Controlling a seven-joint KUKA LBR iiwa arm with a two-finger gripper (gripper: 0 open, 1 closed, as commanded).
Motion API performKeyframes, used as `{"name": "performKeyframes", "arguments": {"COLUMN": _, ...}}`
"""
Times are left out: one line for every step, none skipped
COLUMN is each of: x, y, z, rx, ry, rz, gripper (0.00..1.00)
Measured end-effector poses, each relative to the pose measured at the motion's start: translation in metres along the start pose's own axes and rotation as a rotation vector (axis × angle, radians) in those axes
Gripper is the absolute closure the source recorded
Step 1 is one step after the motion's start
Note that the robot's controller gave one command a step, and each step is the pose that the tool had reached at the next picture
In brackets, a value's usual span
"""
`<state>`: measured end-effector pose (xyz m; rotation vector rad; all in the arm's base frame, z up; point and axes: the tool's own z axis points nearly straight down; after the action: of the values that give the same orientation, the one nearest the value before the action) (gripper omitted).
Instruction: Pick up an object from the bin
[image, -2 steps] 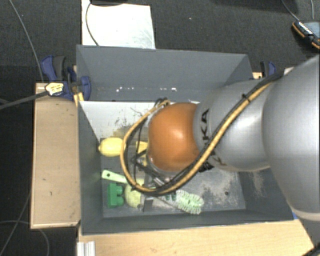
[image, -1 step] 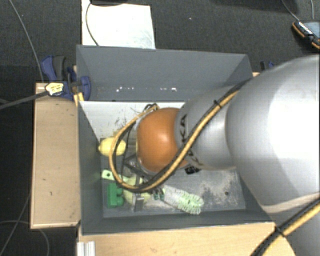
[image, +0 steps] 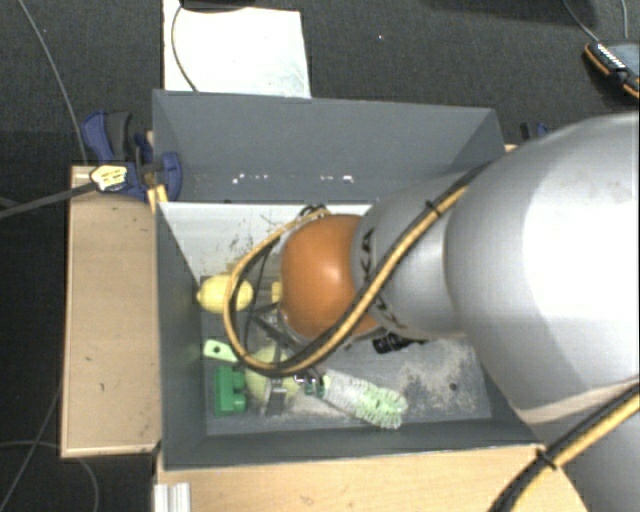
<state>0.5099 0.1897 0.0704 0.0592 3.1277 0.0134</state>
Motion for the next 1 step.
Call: {"name": "performKeyframes", "arguments": {"x": 0.0066, "y": 0.0080, "z": -0.0081, "rx": 0.002, "ry": 0.010, "rz": -0.110, "gripper": 1.00}}
